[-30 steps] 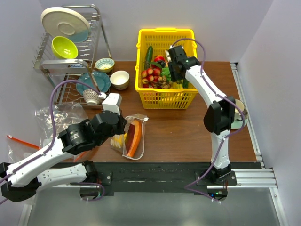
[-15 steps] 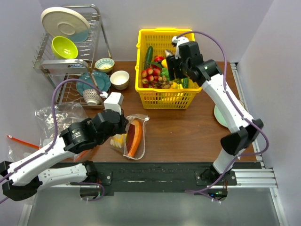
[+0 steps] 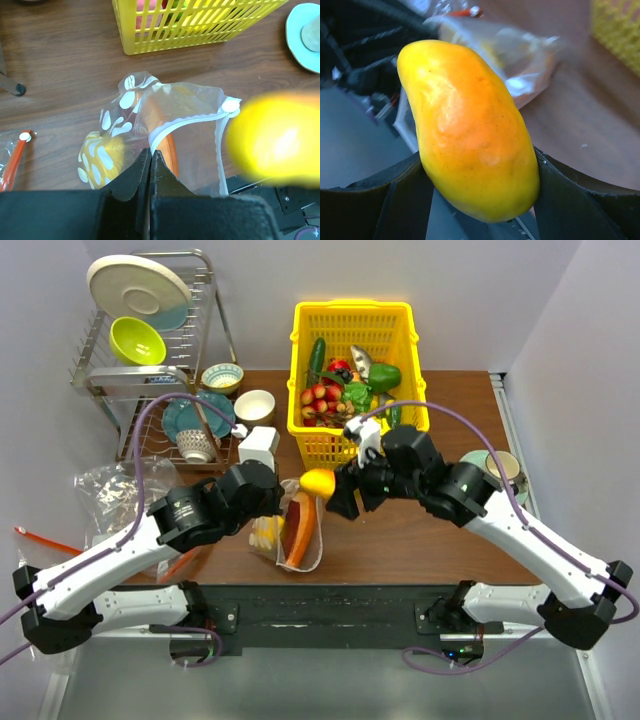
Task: Place the food in the zip-top bag and seal the zipper
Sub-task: Place the fake fruit in the zipper food storage bag.
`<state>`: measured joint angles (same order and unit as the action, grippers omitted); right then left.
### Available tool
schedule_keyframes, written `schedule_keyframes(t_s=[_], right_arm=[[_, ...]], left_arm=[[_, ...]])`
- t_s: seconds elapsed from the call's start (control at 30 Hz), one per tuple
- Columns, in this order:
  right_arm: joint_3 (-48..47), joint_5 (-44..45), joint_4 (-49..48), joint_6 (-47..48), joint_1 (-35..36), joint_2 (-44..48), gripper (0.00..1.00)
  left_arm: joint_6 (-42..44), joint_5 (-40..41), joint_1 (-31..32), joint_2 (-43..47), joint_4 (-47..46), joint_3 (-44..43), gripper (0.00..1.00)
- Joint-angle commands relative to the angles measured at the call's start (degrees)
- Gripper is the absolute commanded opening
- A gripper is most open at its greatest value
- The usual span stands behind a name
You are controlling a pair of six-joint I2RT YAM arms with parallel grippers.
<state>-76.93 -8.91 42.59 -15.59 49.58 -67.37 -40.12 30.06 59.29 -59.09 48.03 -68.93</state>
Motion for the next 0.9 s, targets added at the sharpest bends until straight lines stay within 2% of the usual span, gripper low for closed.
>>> schedule_keyframes(t_s=[0.0,0.2,0.33,0.57,0.87], right_arm=[[7.04,-6.64,-6.46,-7.69,3.15,5.39,0.44],[15.31,-8.76,-13.31,-14.28,4.91,7.87,0.43],[16.02,-6.04,-13.94,-16.74,5.96,6.38,0.43],[15.93,4.76,-10.86,-22.71,6.05,4.97,0.44],[19.88,10.22,-11.12,-26.23,6.05,6.64,0.48]], left_arm=[[-1.80,0.26,0.04,-1.90,-1.71,-2.88,0.00],[-3.39,-1.85,0.04,-3.92,-3.91,-3.85,0.00],[-4.00,-3.78,0.04,-5.07,-5.75,-4.11,0.00],[-5.67,-7.38,0.04,-5.69,-8.30,-3.15,0.00],[-8.04,-10.81,0.04,-5.86,-10.41,-3.06,0.00]])
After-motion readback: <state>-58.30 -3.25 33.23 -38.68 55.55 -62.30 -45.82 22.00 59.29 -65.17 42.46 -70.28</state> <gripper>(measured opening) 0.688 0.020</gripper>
